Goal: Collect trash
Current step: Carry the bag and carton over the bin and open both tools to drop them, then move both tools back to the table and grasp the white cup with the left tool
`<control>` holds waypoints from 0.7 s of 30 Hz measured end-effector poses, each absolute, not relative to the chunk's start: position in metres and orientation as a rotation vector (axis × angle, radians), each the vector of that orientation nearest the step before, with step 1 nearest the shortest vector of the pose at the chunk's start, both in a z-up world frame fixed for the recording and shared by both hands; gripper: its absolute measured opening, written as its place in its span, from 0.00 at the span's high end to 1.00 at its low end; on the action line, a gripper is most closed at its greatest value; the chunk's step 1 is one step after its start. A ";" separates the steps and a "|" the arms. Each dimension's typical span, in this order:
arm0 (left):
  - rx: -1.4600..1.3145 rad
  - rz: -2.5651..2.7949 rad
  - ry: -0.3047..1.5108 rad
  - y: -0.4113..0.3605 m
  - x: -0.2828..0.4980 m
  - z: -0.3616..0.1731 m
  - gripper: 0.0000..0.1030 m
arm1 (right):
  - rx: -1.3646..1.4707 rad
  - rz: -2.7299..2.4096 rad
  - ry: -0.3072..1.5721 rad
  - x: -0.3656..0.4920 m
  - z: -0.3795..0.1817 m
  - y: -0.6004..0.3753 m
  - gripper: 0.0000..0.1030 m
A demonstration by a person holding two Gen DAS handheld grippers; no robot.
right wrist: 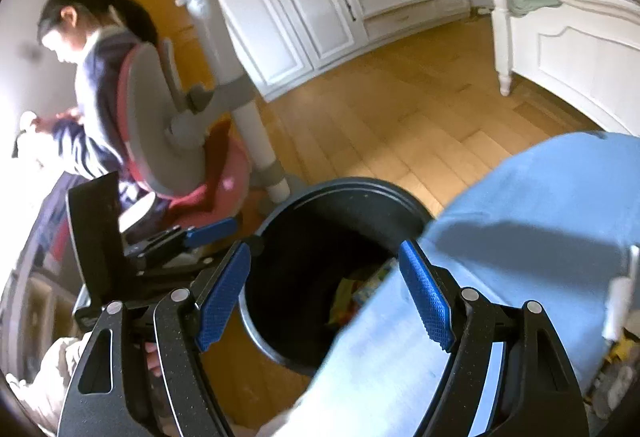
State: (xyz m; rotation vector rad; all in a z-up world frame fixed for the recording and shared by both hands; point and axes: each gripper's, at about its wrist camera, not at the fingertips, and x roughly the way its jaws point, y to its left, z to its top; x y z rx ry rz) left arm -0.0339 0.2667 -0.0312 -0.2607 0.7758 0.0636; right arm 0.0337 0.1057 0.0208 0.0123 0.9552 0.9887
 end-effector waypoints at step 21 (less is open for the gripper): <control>-0.147 -0.383 0.884 0.059 0.077 -0.020 0.40 | 0.075 0.589 0.883 0.103 0.022 -0.178 0.37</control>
